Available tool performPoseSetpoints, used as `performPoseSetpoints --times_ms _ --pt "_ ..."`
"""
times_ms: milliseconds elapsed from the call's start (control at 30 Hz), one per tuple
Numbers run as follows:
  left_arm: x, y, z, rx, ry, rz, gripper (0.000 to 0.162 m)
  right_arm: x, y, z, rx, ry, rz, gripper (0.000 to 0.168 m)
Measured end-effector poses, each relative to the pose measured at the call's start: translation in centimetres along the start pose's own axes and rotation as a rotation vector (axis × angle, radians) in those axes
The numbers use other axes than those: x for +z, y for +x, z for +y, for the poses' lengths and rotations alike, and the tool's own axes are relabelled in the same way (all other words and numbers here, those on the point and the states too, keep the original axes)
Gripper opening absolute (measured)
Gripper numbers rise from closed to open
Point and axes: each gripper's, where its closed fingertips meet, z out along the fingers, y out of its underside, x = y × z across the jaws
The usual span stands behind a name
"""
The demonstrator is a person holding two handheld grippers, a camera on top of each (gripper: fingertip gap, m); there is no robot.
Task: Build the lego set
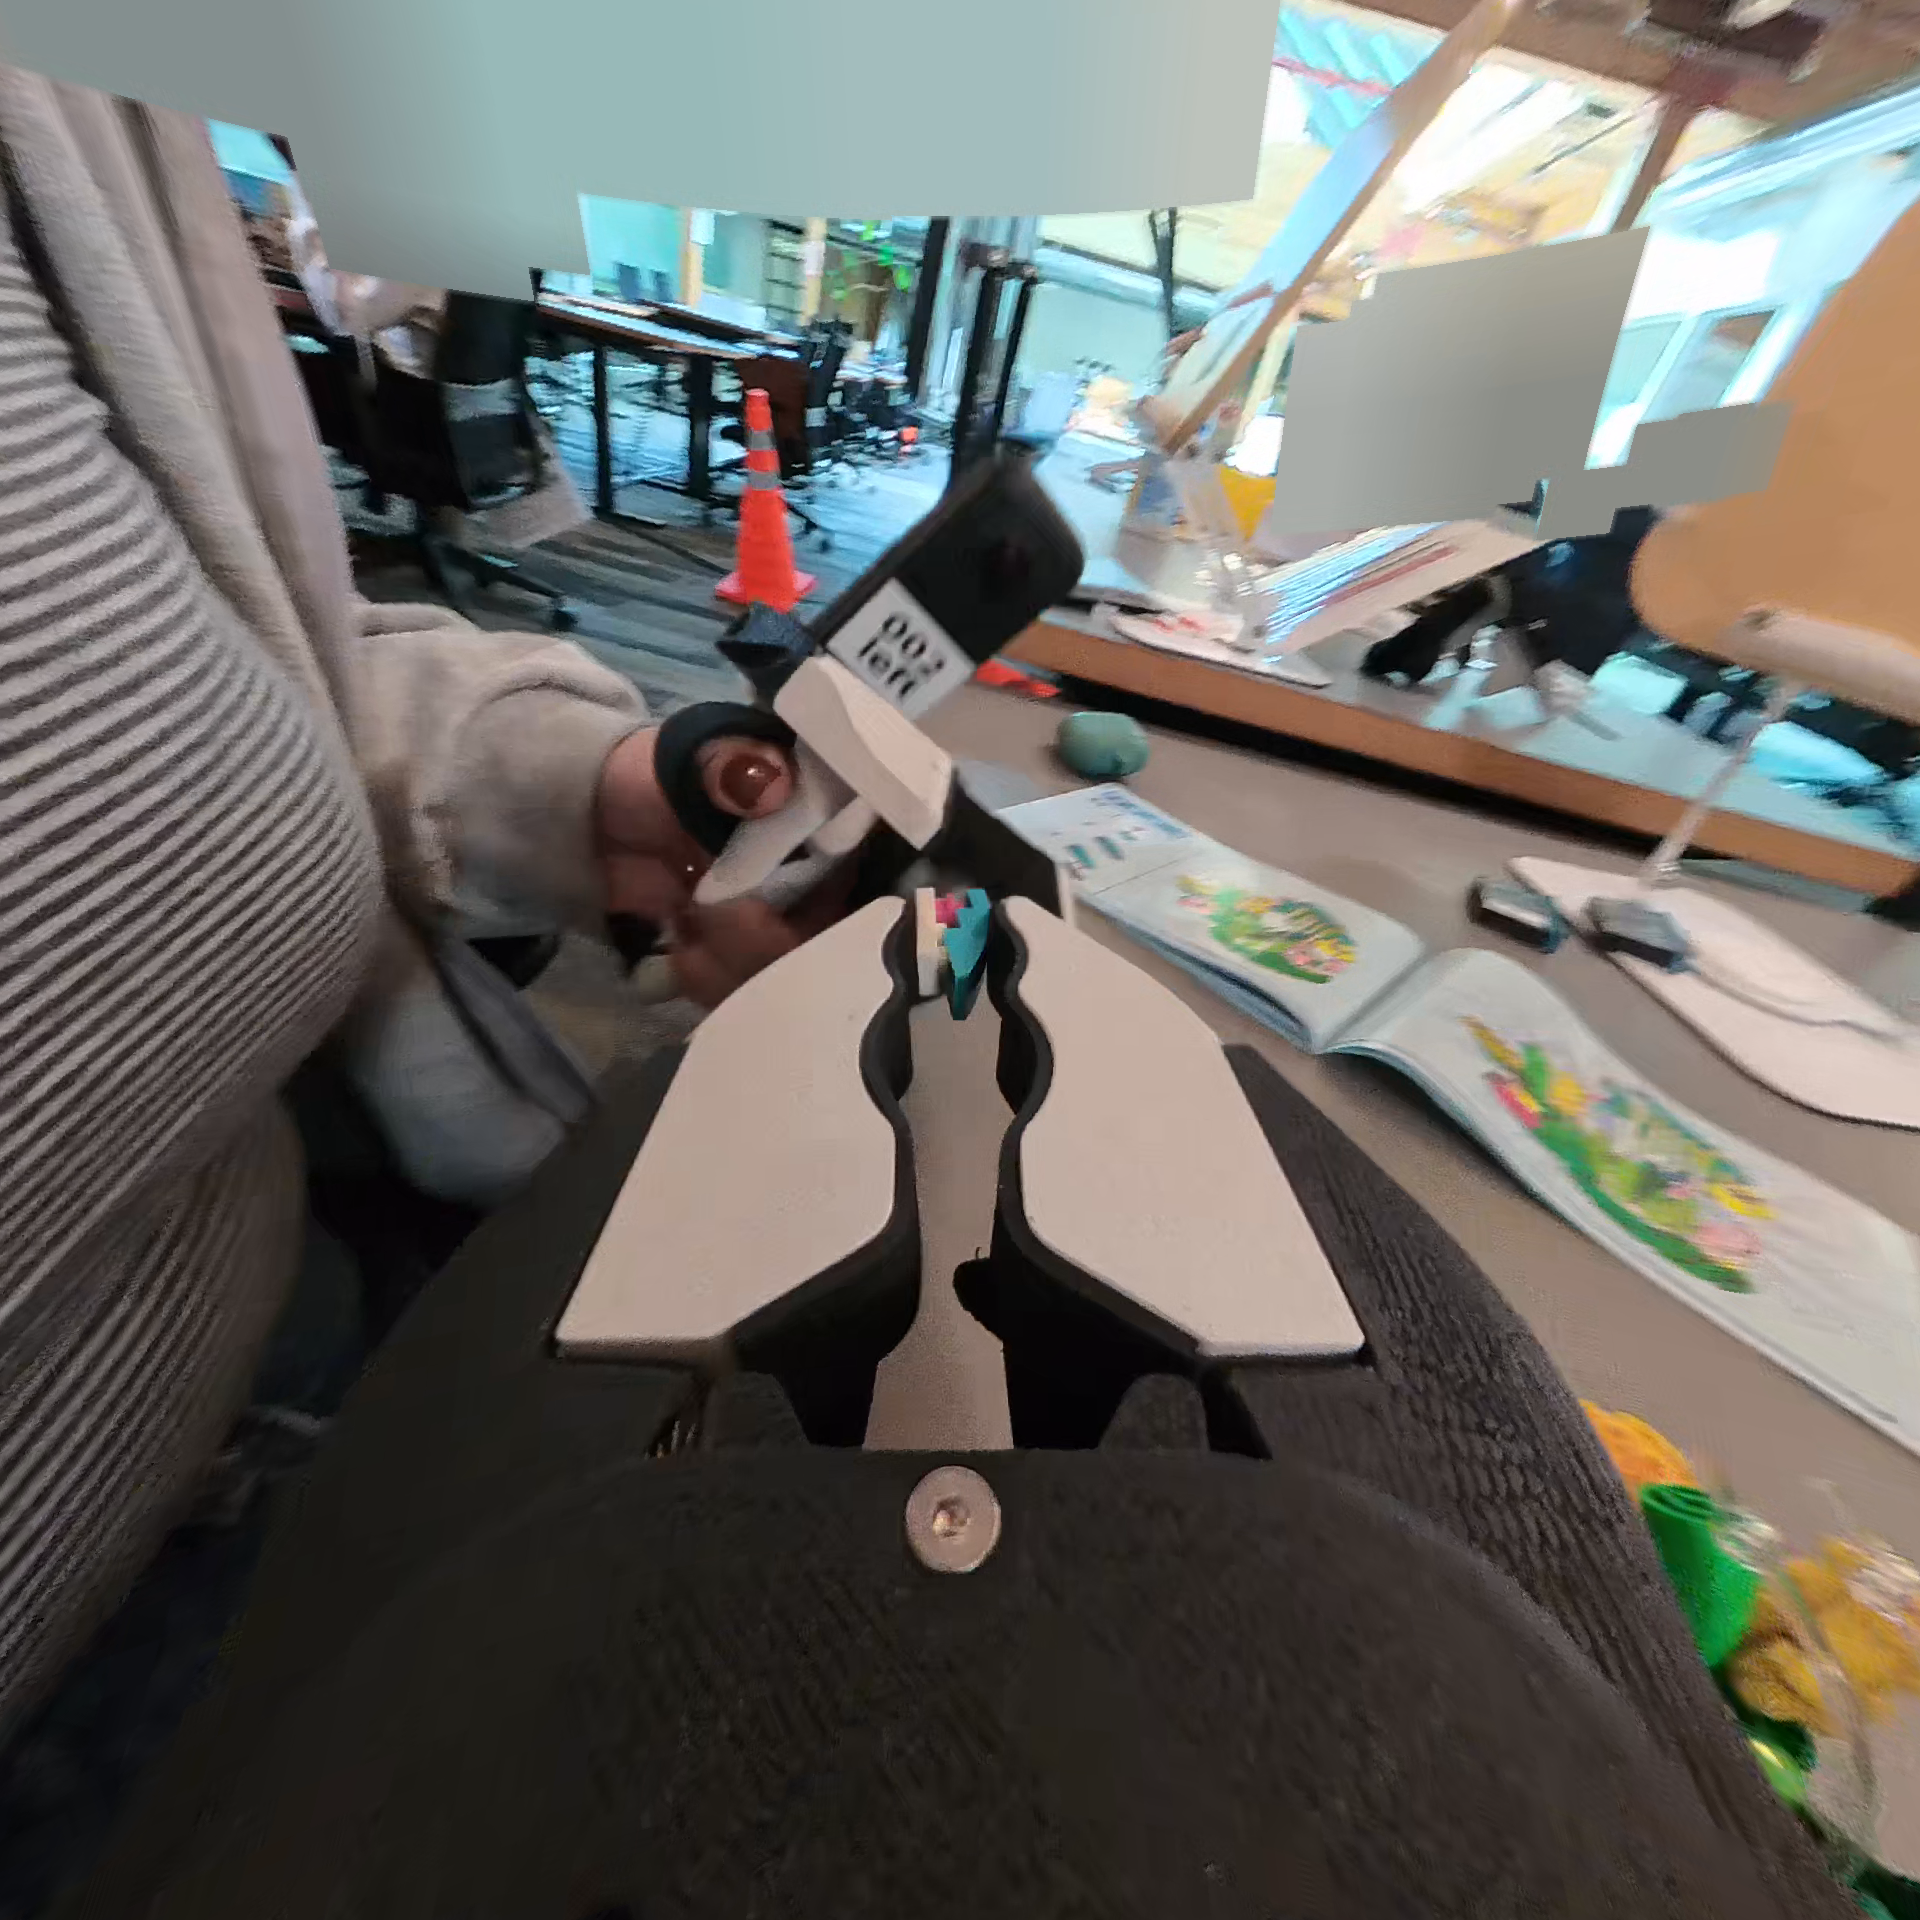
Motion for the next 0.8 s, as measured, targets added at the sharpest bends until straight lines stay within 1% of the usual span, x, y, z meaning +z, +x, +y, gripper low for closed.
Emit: performPoseSetpoints --times_ms 100,200,367,433,500,600,667,733,800 --pt "0.1 0.3 1.1 0.215 -0.099 -0.046 0.033 -0.1 -0.4 0.2 0.046 0.007 -0.042 0.011" --pt "0.2 0.7 1.5 0.333 -0.122 -0.052 0.032 -0.4 -0.2 0.0 0.091 0.036 -0.054 0.011" --pt "0.0 0.6 1.3 0.4 -0.104 -0.077 0.023 -0.8 0.2 0.1 0.149 0.053 -0.073 0.011" --pt "0.0 0.6 1.3 0.418 -0.102 -0.084 0.025 -0.9 0.1 0.1 0.167 0.056 -0.083 0.011" --pt "0.0 0.8 1.1 0.493 -0.096 -0.104 0.026 -0.9 0.2 0.1 0.203 0.052 -0.089 0.011" --pt "0.0 0.3 1.5 0.713 -0.145 -0.197 0.031 -0.8 0.2 0.1 0.289 0.047 -0.115 0.011" --pt "0.2 0.3 1.5 0.907 -0.169 -0.267 0.033 -0.7 0.0 0.0 0.353 0.038 -0.142 0.011" --pt "0.3 0.1 1.7 1.105 -0.211 -0.33 0.031 -0.6 -0.2 0.0 0.413 0.03 -0.167 0.011" --pt "0.3 0.1 1.8 1.251 -0.227 -0.376 0.028 -0.7 -0.4 -0.1 0.466 0.029 -0.198 0.011"
